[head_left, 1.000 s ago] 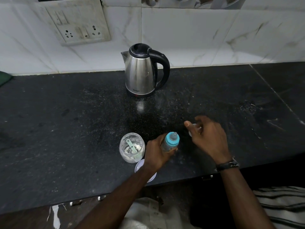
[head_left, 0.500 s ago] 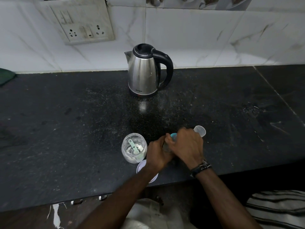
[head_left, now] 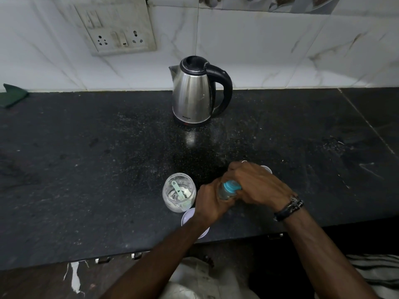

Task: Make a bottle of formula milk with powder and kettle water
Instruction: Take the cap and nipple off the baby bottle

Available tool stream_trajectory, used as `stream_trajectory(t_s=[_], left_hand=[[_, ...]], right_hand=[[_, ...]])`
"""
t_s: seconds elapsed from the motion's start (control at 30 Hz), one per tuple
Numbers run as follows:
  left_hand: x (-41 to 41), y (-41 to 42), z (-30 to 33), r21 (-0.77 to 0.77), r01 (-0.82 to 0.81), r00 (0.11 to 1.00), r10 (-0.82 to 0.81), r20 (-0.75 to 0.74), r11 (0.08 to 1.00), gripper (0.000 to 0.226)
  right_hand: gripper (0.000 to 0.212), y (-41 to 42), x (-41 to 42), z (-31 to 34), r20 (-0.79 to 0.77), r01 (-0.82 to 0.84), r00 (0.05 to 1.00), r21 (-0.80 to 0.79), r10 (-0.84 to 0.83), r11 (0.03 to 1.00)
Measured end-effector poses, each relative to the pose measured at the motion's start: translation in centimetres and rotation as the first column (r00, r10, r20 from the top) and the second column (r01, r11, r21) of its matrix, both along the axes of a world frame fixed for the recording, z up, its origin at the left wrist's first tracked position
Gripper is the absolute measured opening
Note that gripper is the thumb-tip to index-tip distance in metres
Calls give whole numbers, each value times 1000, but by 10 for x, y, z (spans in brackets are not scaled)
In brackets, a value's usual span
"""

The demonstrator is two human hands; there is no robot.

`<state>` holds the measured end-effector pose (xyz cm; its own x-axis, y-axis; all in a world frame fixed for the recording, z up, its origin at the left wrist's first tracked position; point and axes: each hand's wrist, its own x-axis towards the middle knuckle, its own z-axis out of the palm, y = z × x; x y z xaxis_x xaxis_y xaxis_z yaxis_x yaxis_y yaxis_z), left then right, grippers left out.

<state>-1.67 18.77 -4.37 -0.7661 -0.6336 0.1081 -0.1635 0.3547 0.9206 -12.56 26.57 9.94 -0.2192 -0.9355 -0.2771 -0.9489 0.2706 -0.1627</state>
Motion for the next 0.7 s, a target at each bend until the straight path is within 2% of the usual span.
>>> stream_trajectory(t_s=[0.07,0.17,0.2,0.27,0.37,0.57,0.7], left_hand=[[-1,0,1,1,2,1000,-2,1,1000,57],[0,-1,1,-29,2,1000,-1,3,1000,54],[0,-1,0,-37,-5,1000,5,3,999,53],[-1,-1,-2,-42,-6,1000,7,9,999,47],[-2,-1,-1,-76,-15,1000,17,26,997,41],[-3,-1,-2,-75,-17,999,19,25,997,42],[-3,0,-4,-50,-22,999,23,25,998,43]], right_hand=[[37,1,4,4,1,34,999,4,-34,999],[63,0,11,5,-67,209,975,-54,-212,976],[65,-3,12,2,-115,257,958,-56,-262,965],[61,-7,14,-5,-193,312,930,-32,-312,950],[59,-13,15,-13,-200,345,917,-36,-345,938],[20,-15,14,-11,-129,240,960,-78,-249,967],[14,-10,18,-5,-69,167,983,-53,-170,985]])
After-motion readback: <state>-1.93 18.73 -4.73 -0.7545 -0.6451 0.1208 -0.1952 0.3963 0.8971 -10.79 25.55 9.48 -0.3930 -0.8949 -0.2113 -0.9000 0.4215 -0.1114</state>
